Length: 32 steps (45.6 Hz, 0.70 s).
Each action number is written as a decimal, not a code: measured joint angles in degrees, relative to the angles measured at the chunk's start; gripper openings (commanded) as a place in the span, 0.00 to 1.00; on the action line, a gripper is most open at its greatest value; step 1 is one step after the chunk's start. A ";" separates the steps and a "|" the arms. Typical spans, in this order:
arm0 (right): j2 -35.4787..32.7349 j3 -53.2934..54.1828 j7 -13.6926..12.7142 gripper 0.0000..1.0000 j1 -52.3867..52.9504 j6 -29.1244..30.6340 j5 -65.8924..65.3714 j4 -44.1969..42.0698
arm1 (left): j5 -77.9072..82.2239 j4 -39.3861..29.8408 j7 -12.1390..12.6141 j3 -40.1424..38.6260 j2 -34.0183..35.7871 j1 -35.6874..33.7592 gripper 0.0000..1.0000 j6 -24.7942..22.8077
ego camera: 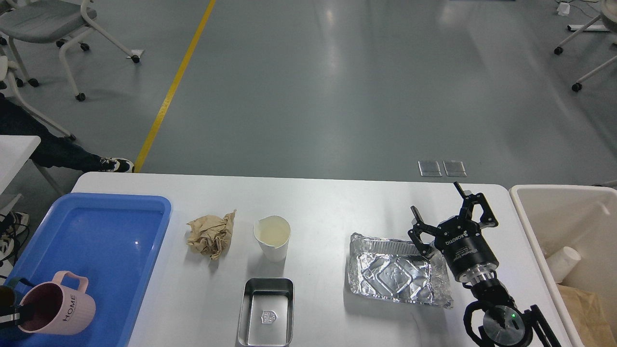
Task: Tidy desktop
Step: 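Lower the pink mug onto the blue tray and release it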
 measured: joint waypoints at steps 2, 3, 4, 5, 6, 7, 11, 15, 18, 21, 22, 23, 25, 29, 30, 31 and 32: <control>0.02 0.00 0.00 1.00 -0.01 0.00 0.00 0.00 | 0.04 0.31 0.04 0.02 -0.73 0.00 0.00 0.01; 0.03 -0.02 0.00 1.00 0.00 0.00 0.00 0.00 | 0.05 0.49 0.04 0.03 -1.11 0.00 0.00 0.01; 0.05 -0.05 0.00 1.00 0.00 0.00 0.00 0.00 | 0.06 0.72 0.04 0.04 -1.48 0.00 0.00 0.01; 0.07 -0.10 0.00 1.00 0.00 0.00 0.00 0.00 | 0.07 0.97 0.05 0.05 -1.81 0.00 0.00 0.01; 0.11 -0.16 0.00 1.00 0.00 0.01 0.00 0.00 | 0.10 1.32 0.08 0.05 -2.20 -0.01 0.00 0.01; 0.13 -0.21 0.00 1.00 0.00 0.01 0.00 0.00 | 0.12 1.56 0.10 0.05 -2.51 -0.01 0.00 0.01; 0.21 -0.35 0.00 1.00 0.06 0.01 0.01 0.00 | 0.26 2.24 0.23 0.07 -3.93 -0.01 0.00 0.02; 0.25 -0.38 0.00 1.00 0.08 0.01 0.00 0.00 | 0.90 3.08 0.89 0.09 -5.40 0.00 0.00 0.01; 0.25 -0.36 0.00 1.00 0.08 0.01 0.00 0.00 | 1.24 3.99 1.18 0.09 -6.33 0.00 0.00 0.02; 0.26 -0.28 0.00 1.00 0.08 0.01 0.00 0.00 | 1.36 4.49 1.28 0.07 -6.95 -0.09 0.05 0.02; 0.26 -0.26 0.00 1.00 0.08 0.01 0.01 0.00 | 1.37 4.56 1.30 0.04 -7.07 -0.11 0.11 0.02; 0.26 -0.25 0.00 1.00 0.08 0.02 0.00 0.00 | 1.37 4.61 1.30 0.01 -7.15 -0.13 0.19 0.03; 0.26 -0.23 0.00 1.00 0.06 0.02 0.01 0.06 | 1.35 4.67 1.33 -0.03 -7.26 -0.22 0.38 0.05; 0.26 -0.21 0.00 1.00 0.01 0.02 0.01 0.14 | 0.69 4.68 1.46 -0.19 -7.36 -0.49 0.66 0.04; 0.26 -0.21 0.00 1.00 0.00 0.02 0.00 0.15 | 0.47 4.66 1.46 -0.28 -7.38 -0.56 0.74 0.04; 0.26 -0.22 0.00 1.00 -0.01 0.02 0.00 0.15 | 0.24 4.63 1.46 -0.38 -7.41 -0.63 0.82 0.04; 0.26 -0.22 0.00 1.00 -0.03 0.02 0.00 0.16 | -0.10 4.56 1.46 -0.50 -7.45 -0.71 0.87 -0.02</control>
